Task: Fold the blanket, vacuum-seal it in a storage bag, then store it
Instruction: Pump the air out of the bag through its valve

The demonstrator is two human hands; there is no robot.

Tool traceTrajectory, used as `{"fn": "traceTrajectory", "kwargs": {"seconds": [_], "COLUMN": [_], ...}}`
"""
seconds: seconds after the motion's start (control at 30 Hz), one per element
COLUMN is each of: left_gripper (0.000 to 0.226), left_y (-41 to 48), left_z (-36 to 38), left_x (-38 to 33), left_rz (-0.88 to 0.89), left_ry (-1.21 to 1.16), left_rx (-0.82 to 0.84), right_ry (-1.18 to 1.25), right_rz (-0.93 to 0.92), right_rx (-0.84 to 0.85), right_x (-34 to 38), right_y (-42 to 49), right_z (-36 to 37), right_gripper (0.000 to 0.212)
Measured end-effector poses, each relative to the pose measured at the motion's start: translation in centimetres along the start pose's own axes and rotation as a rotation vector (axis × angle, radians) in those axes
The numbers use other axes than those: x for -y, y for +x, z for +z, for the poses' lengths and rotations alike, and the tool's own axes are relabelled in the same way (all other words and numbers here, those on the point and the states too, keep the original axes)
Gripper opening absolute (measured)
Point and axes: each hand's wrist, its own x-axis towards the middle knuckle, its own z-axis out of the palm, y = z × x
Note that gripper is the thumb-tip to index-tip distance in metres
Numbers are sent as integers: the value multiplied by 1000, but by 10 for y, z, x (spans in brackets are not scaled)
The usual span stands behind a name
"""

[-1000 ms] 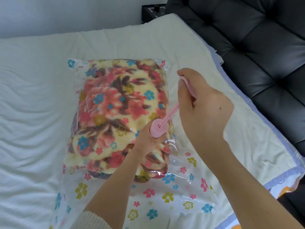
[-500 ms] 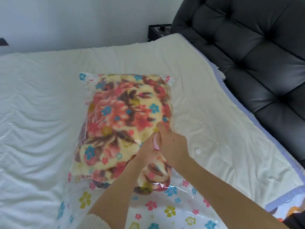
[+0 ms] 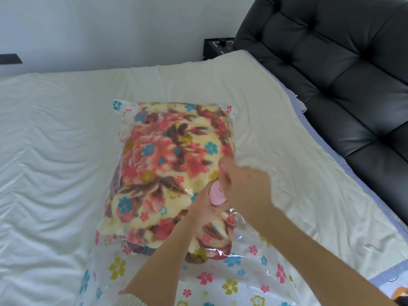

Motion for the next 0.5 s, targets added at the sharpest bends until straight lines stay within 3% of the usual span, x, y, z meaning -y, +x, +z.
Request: {"fn": "traceTrajectory", "kwargs": {"seconds": [0.07, 0.13, 0.17, 0.27, 0.33, 0.43, 0.5], "left_gripper": [57, 54, 57, 56, 52, 54, 52], "left_y": [0, 1, -1, 0, 1, 0, 0], "left_z": [-1, -1, 0, 0, -2, 0, 0], "left_x": [3, 7, 2, 0, 0, 2, 2], "left_rz": [-10, -3, -2, 16, 18, -1, -27], "left_ry": [10, 6, 7, -8, -18, -16, -21], "left_rx": [-32, -51, -53, 2, -14, -51, -48], "right_ry": [47, 148, 155, 61, 16, 98, 154], "right_rz": [16, 141, 174, 135, 81, 64, 155], "right_rx": [-187, -213, -189, 101, 89, -152, -245], "right_x": [4, 7, 5, 12, 4, 6, 10], "right_y": [17, 22, 16, -11, -5, 14, 21], "right_z": [-36, -48, -37, 19, 17, -31, -46], "right_gripper": [15, 23, 25, 23, 19, 19, 24]}}
